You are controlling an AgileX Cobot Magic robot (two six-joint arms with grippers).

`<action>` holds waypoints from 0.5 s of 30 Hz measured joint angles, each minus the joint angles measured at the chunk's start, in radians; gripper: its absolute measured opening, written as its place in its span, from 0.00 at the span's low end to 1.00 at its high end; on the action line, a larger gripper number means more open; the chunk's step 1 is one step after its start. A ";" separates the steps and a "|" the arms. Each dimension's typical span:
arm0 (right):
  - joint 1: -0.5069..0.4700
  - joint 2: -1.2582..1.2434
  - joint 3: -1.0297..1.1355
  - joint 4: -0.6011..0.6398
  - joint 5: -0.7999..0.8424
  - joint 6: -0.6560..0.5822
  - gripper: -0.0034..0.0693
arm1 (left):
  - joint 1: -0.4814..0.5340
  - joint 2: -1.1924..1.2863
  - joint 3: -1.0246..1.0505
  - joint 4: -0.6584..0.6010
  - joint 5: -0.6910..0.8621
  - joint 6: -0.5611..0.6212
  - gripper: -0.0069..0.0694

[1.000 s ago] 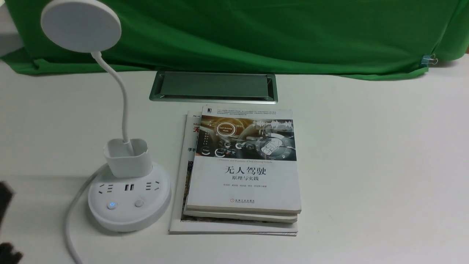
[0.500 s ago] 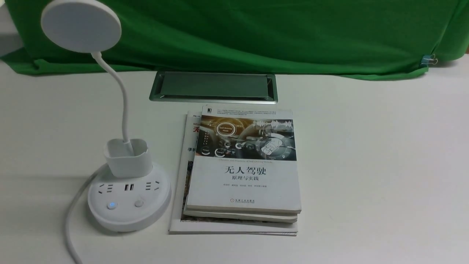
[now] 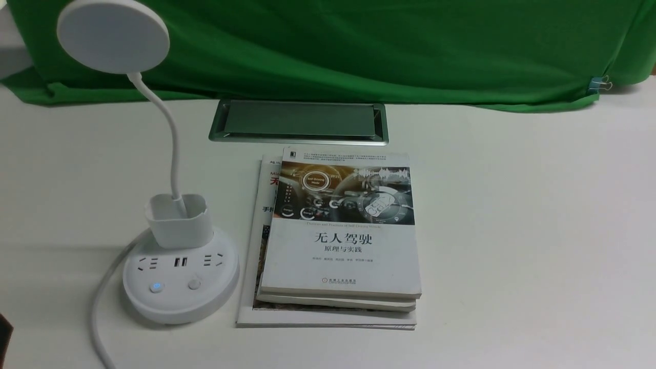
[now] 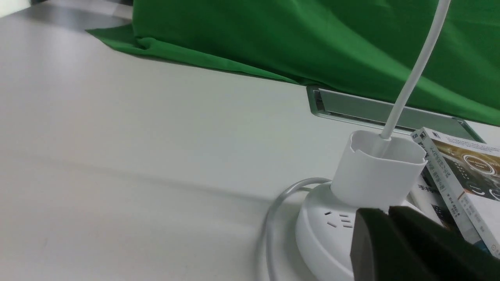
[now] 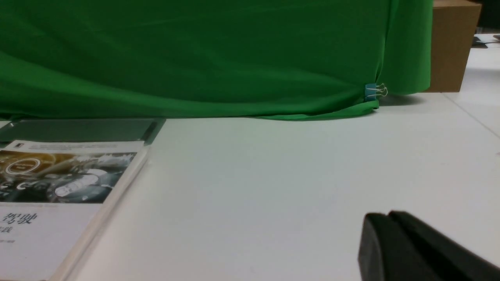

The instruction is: Turn off the desk lamp on the white desktop by hand.

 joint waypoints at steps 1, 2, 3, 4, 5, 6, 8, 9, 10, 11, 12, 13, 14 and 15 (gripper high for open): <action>0.000 0.000 0.000 0.000 0.000 0.000 0.10 | 0.000 0.000 0.000 0.000 0.000 0.000 0.12; 0.000 0.000 0.000 0.000 0.000 0.000 0.10 | 0.000 0.000 0.000 0.000 0.000 0.001 0.12; 0.000 0.000 0.000 0.000 0.000 0.000 0.10 | 0.000 0.000 0.000 -0.001 0.000 0.001 0.12; 0.000 0.000 0.000 0.000 0.000 0.000 0.10 | 0.000 0.000 0.000 -0.001 0.000 0.001 0.12; 0.000 0.000 0.000 0.000 0.000 0.000 0.10 | 0.000 0.000 0.000 0.006 0.000 0.001 0.12; 0.000 0.000 0.000 0.000 0.000 0.000 0.10 | 0.000 0.000 0.000 0.006 0.000 0.001 0.12; 0.000 0.000 0.000 0.000 0.000 0.000 0.10 | 0.000 0.000 0.000 0.006 0.000 0.001 0.12; 0.000 0.000 0.000 0.000 0.000 0.000 0.10 | 0.000 0.000 0.000 0.006 0.000 0.001 0.12; 0.000 0.000 0.000 0.000 0.000 0.000 0.10 | 0.000 0.000 0.000 0.006 0.000 0.001 0.12; 0.000 0.000 0.000 0.000 0.000 0.000 0.10 | 0.000 0.000 0.000 0.006 0.000 0.001 0.12; 0.000 0.000 0.000 0.000 0.000 0.000 0.10 | 0.000 0.000 0.000 0.006 0.000 0.001 0.12; 0.000 0.000 0.000 0.000 0.000 0.000 0.10 | 0.000 0.000 0.000 0.006 0.000 0.001 0.12; 0.000 0.000 0.000 0.000 0.000 0.000 0.10 | 0.000 0.000 0.000 0.006 0.000 0.001 0.12; 0.000 0.000 0.000 0.000 0.000 0.000 0.10 | 0.000 0.000 0.000 0.006 0.000 0.001 0.12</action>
